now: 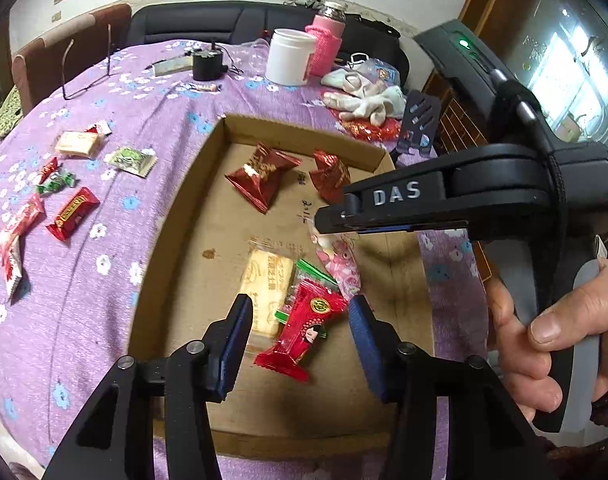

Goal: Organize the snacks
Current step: 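Lower both packets into the tray and open both grippers, then move both open grippers back over the remaining snack pile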

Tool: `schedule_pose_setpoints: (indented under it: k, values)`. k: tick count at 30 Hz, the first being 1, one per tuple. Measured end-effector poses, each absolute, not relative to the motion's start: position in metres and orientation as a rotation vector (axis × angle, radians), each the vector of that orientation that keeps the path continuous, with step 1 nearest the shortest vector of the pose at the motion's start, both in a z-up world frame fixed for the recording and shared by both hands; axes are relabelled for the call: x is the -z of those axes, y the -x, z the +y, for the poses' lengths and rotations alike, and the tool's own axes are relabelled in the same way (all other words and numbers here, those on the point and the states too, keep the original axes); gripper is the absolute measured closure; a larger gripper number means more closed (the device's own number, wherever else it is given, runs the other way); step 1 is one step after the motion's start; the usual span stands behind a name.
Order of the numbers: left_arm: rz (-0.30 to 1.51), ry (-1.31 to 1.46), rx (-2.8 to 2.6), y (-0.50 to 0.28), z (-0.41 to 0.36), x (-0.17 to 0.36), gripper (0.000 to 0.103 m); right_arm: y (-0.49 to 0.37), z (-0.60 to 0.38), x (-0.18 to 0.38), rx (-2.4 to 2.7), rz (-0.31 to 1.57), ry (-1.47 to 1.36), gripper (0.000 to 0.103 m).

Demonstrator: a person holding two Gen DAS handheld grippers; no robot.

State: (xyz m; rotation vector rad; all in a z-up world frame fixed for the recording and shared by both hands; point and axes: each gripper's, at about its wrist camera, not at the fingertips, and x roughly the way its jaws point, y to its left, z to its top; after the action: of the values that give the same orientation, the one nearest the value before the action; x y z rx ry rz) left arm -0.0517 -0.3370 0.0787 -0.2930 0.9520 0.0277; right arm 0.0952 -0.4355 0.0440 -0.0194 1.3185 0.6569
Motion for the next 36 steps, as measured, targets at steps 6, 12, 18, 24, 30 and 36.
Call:
schedule_pose_setpoints:
  k: [6, 12, 18, 24, 30, 36]
  values:
    - [0.92, 0.316, -0.055, 0.065, -0.329, -0.098, 0.05, -0.096, -0.44, -0.057, -0.659, 1.293, -0.018, 0.066]
    - [0.887, 0.32, -0.047, 0.074, -0.319, -0.119, 0.047, -0.097, -0.442, -0.069, -0.64, 1.271, -0.067, 0.065]
    - [0.854, 0.306, -0.021, 0.088, -0.297, -0.134, 0.046, -0.083, -0.442, -0.084, -0.6, 1.242, -0.107, 0.062]
    - [0.836, 0.299, -0.033, 0.117, -0.257, -0.14, 0.046, -0.059, -0.402, -0.095, -0.608, 1.238, -0.117, 0.062]
    - [0.79, 0.325, -0.067, 0.147, -0.212, -0.149, 0.046, -0.031, -0.347, -0.107, -0.649, 1.234, -0.087, 0.062]
    - [0.771, 0.409, -0.105, 0.17, -0.168, -0.144, 0.046, -0.004, -0.307, -0.117, -0.693, 1.238, -0.048, 0.058]
